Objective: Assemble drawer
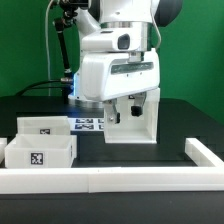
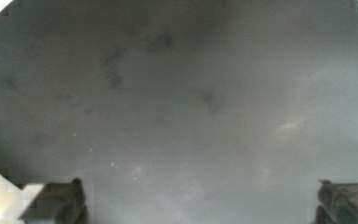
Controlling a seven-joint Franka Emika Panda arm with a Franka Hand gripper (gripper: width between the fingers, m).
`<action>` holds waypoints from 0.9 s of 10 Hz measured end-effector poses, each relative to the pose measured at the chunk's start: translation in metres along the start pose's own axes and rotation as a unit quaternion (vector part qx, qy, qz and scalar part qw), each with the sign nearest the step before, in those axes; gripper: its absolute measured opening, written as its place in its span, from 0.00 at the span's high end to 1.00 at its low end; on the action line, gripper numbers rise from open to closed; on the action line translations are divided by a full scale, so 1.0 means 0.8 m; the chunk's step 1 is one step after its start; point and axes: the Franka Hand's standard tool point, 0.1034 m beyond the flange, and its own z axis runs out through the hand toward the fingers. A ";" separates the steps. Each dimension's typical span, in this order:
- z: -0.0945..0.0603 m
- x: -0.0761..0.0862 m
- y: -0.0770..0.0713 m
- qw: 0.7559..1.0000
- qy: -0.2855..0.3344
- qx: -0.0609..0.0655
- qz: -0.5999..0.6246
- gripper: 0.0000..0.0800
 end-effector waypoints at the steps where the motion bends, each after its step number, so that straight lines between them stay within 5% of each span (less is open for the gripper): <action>1: 0.000 0.000 0.001 1.000 0.006 -0.003 0.007 0.19; 9: -0.002 0.009 -0.006 0.996 0.008 -0.003 0.088 0.19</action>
Offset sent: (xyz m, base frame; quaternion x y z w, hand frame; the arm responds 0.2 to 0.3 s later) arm 0.0000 0.0000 0.0000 0.0000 0.0000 0.0000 1.0000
